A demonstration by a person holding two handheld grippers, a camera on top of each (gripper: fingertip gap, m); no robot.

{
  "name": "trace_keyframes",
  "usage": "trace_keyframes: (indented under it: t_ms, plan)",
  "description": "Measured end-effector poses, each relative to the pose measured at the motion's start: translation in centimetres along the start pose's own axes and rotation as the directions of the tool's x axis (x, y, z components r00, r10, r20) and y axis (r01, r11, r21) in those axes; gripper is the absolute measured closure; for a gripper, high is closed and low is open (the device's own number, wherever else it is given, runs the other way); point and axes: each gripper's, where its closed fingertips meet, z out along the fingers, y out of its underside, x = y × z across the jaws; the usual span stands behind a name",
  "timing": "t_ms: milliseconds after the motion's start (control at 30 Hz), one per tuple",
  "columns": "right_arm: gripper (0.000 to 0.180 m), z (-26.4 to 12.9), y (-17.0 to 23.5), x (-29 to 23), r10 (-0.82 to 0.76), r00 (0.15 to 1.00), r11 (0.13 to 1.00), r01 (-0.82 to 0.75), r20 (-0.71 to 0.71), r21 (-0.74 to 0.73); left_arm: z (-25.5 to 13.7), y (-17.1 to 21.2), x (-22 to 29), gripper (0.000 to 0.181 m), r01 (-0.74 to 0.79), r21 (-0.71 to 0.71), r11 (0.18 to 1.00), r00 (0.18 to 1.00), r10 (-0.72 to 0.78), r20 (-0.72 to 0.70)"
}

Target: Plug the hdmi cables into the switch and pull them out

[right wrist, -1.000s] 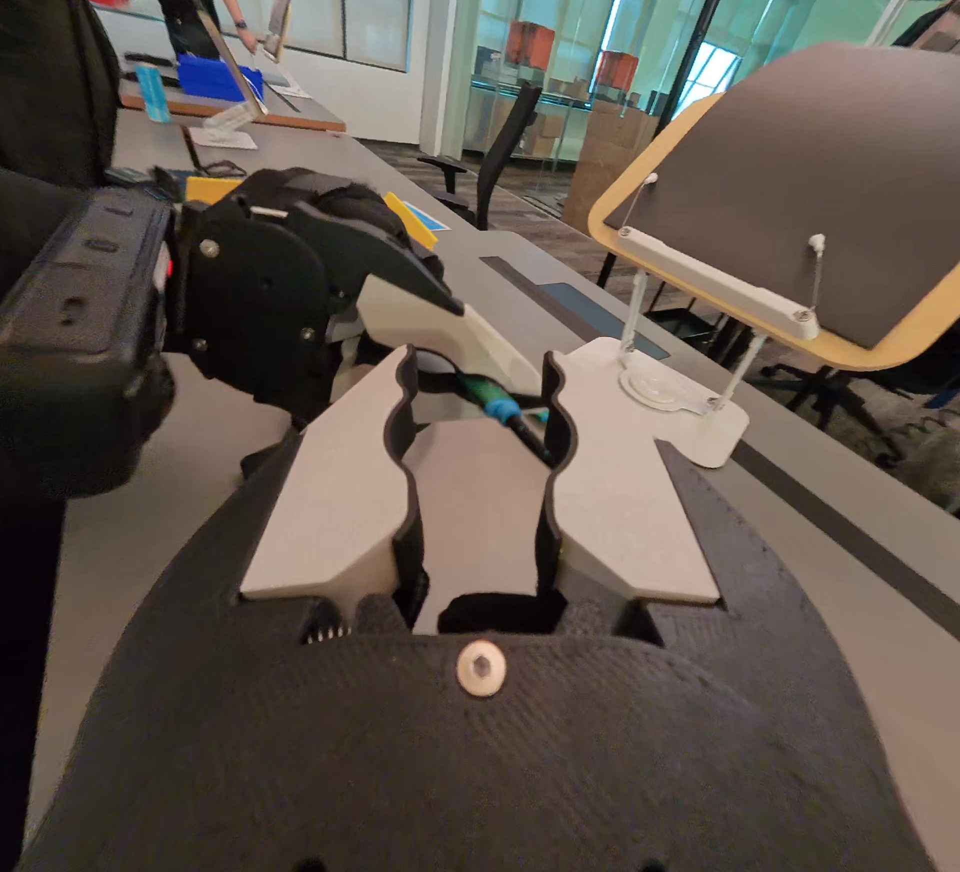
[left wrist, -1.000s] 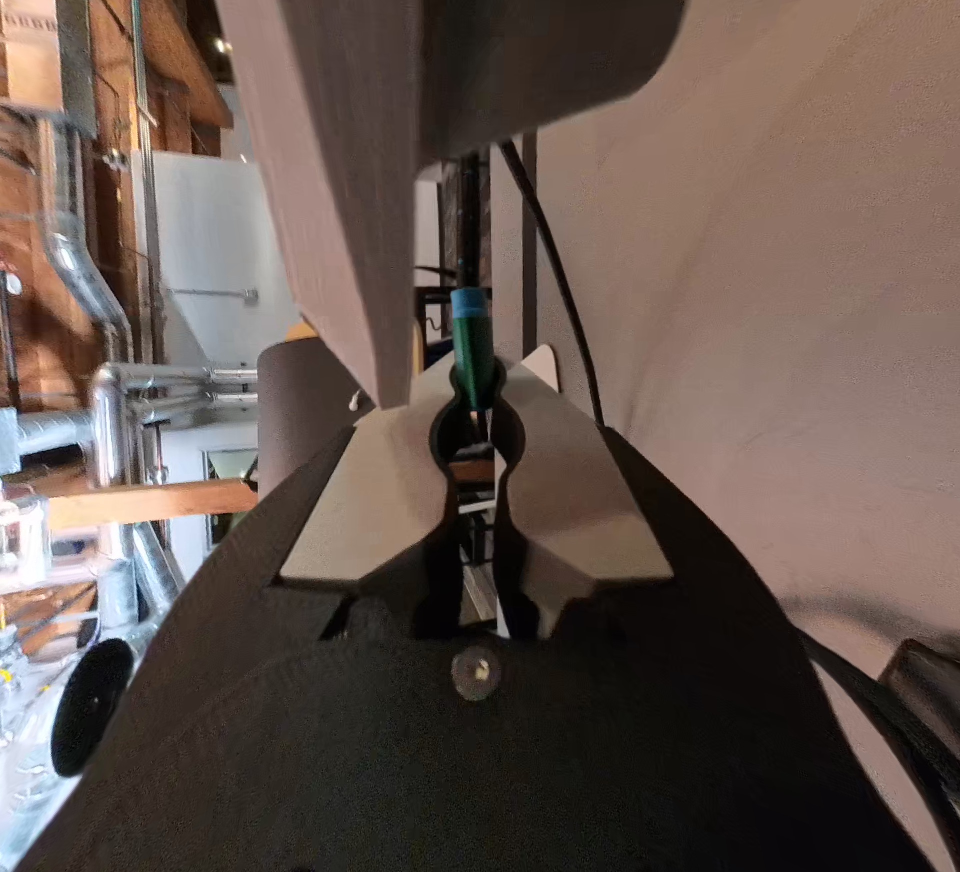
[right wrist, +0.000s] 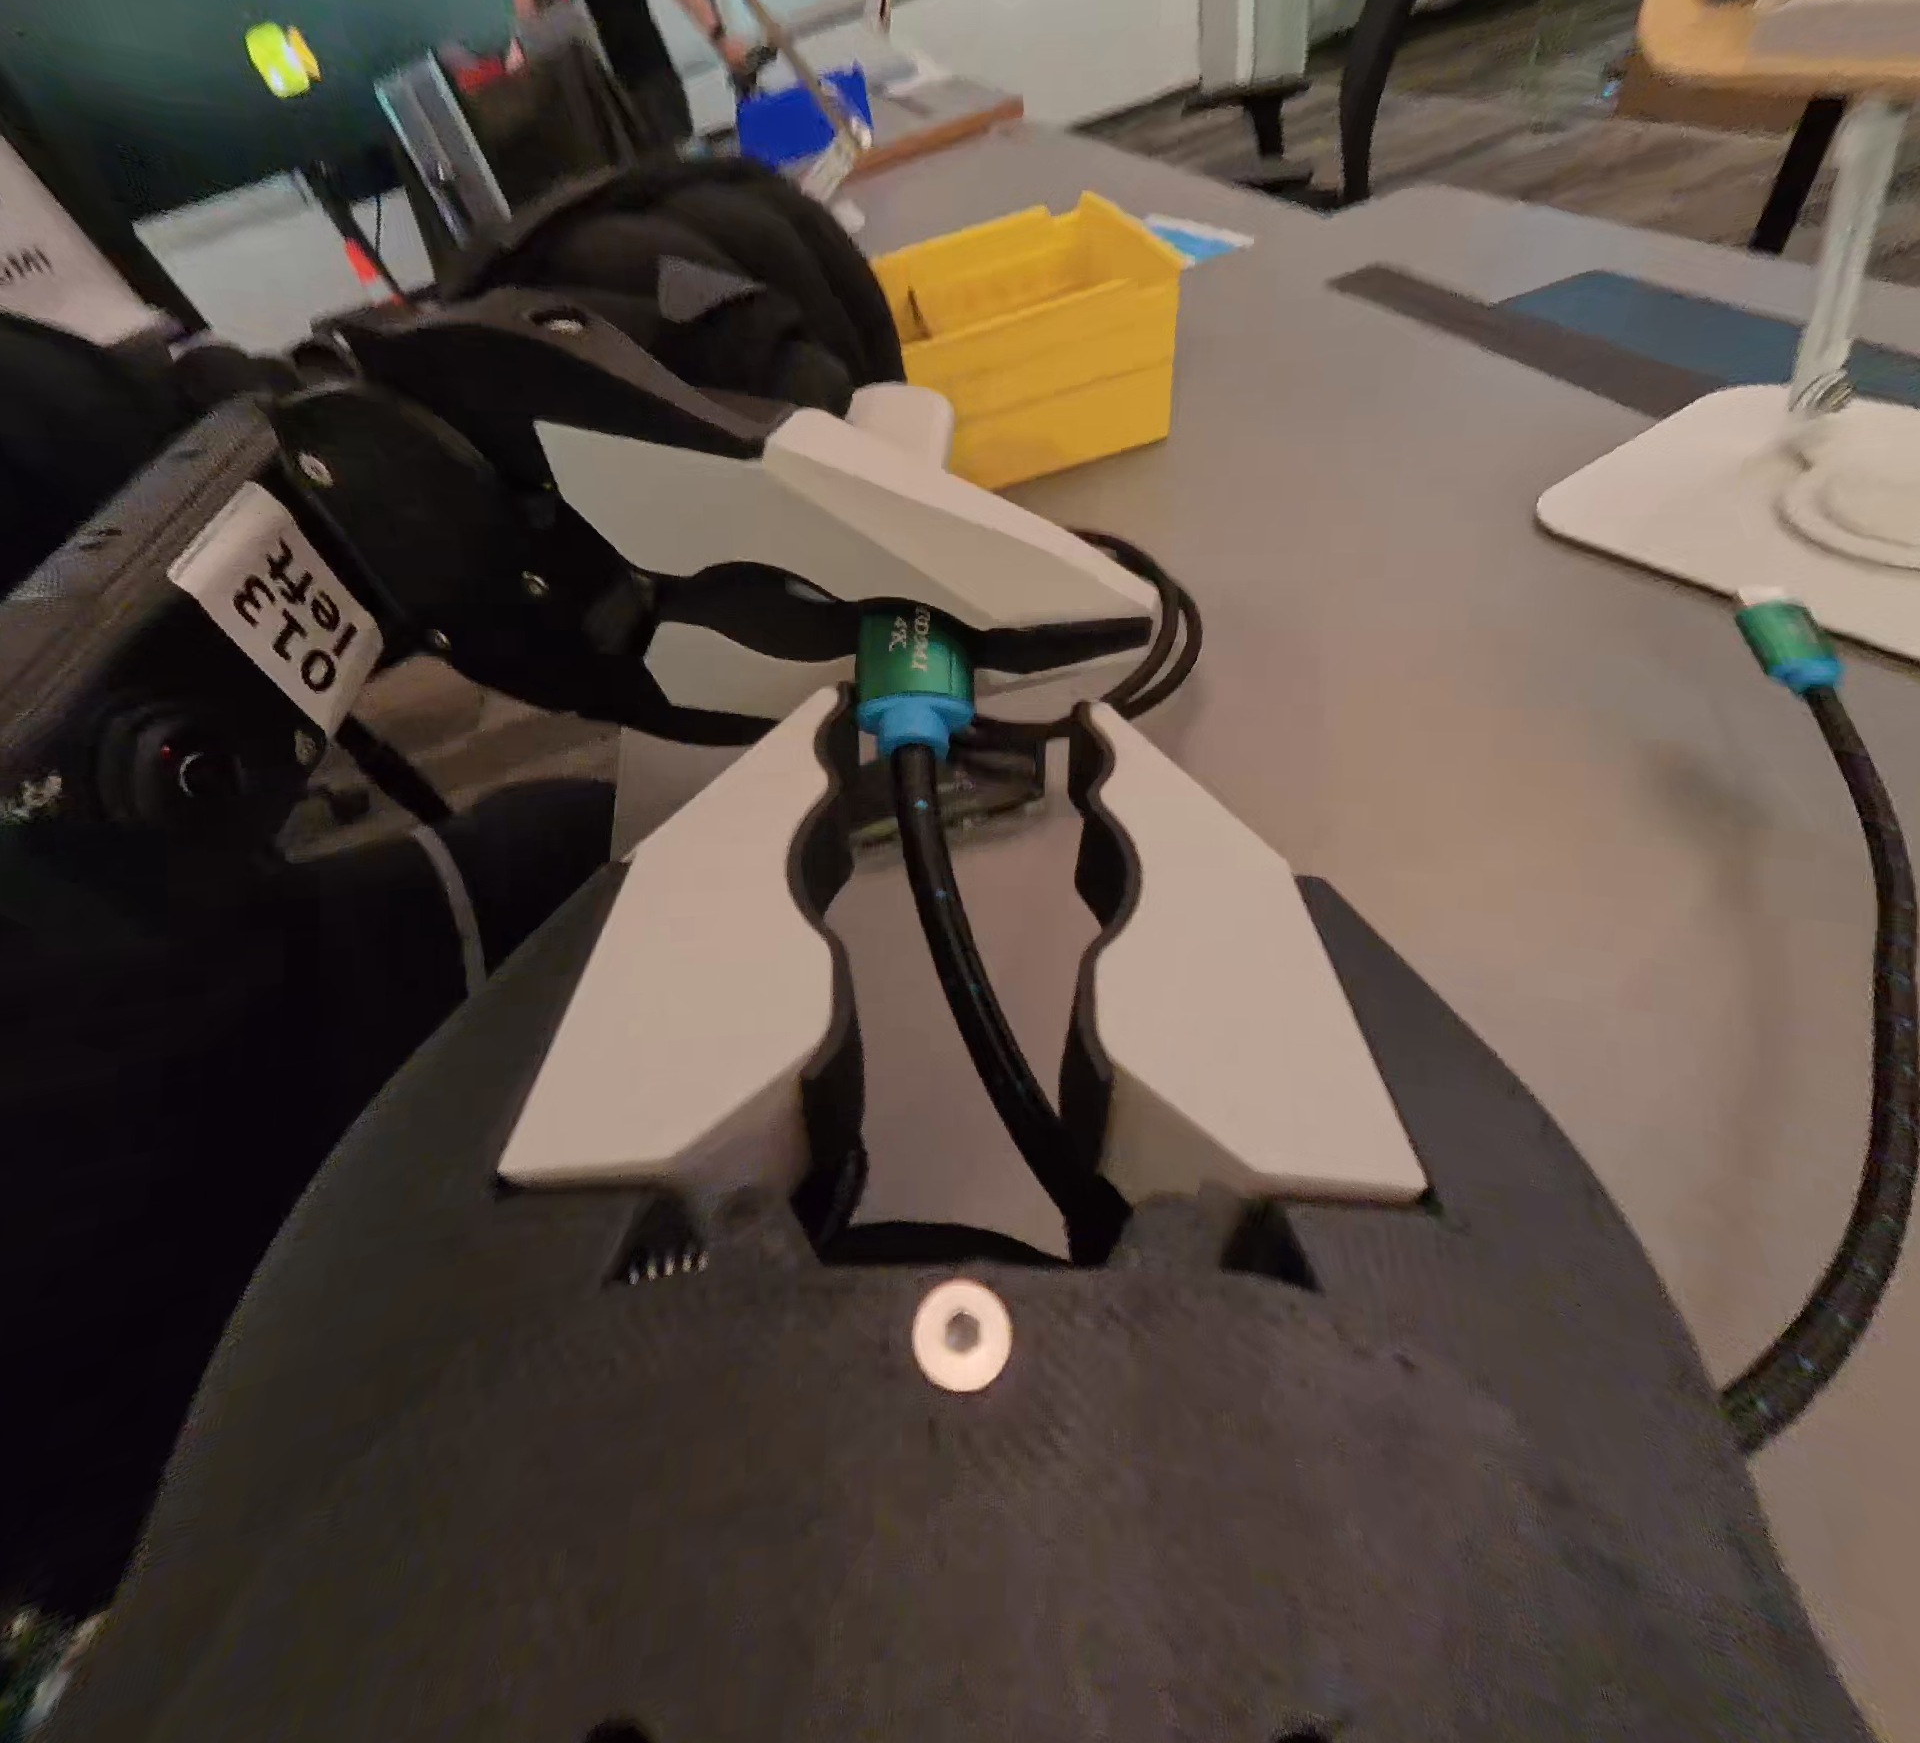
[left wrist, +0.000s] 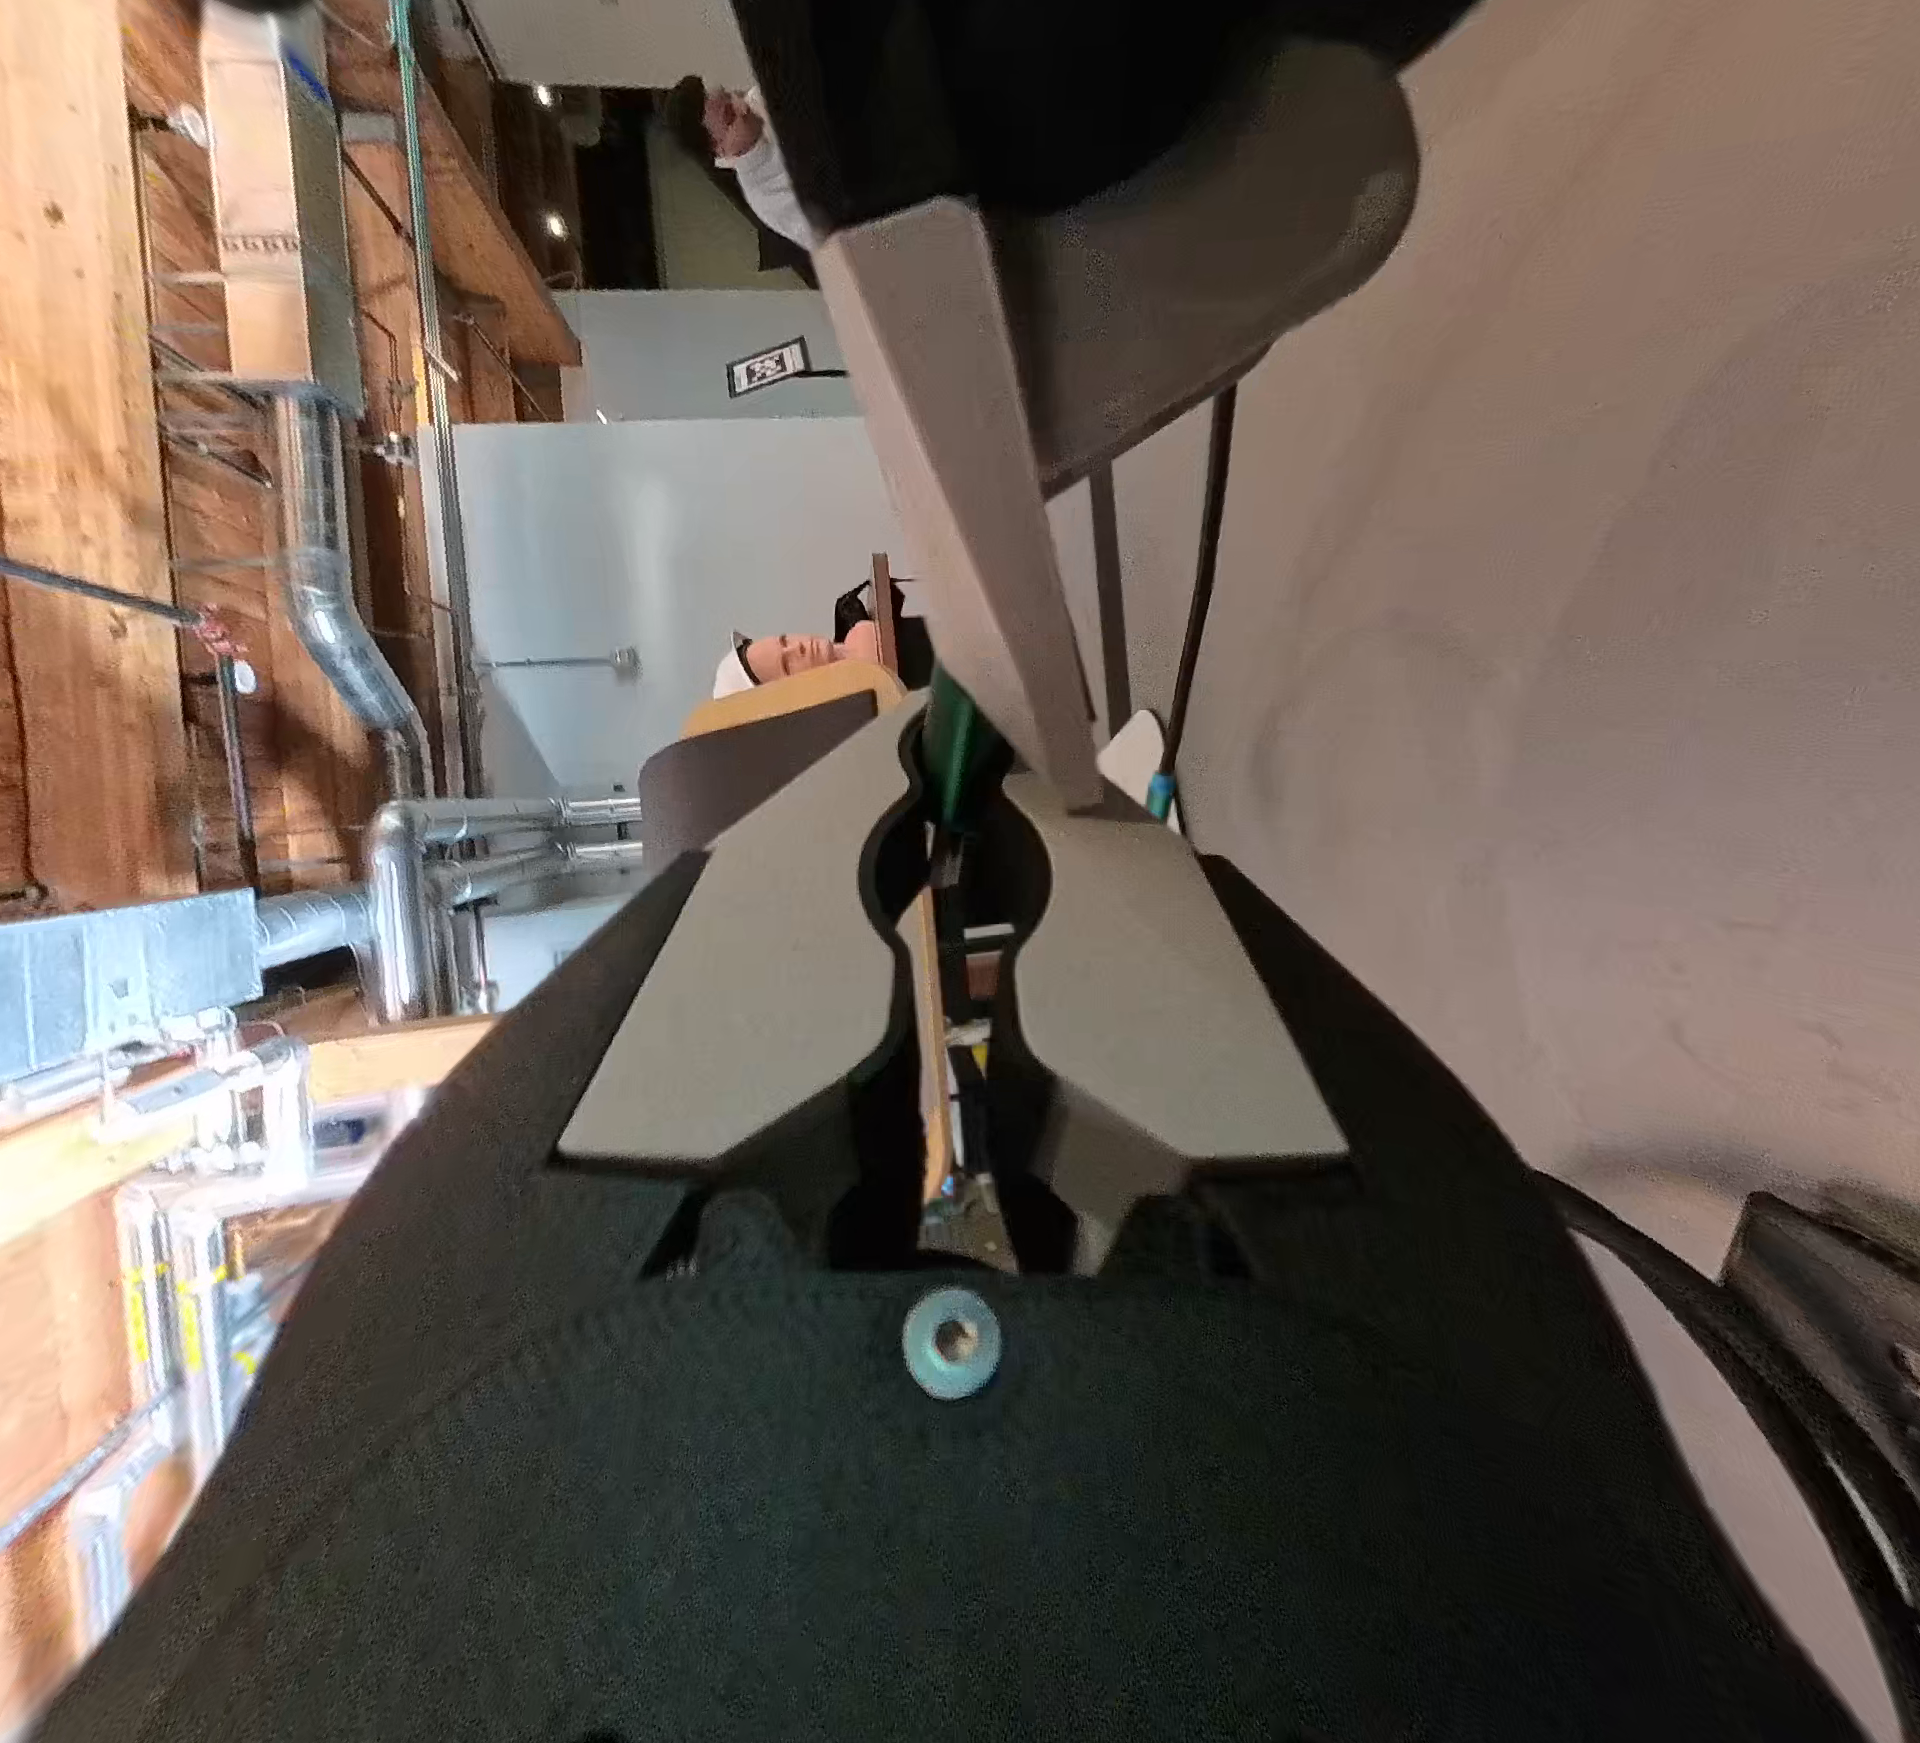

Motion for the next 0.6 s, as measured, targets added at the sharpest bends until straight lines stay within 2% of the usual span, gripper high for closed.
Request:
trace_keyframes:
  t_ms: [167, 600]
  plan:
    - [0.149, -0.3, -2.5, 0.5, 0.071, 0.997, 0.983, -0.063, -0.041, 0.174, 0.5, 1.2, -1.2, 0.18, 0.101, -0.035, 0.994, 0.995, -0.101, 0.024]
    - [0.163, 0.1, -2.3, 0.5, -0.051, 0.993, 0.984, 0.069, -0.108, 0.163, 0.8, 2.1, -1.2, 0.176, 0.214, -0.061, 0.975, 0.977, -0.213, 0.026]
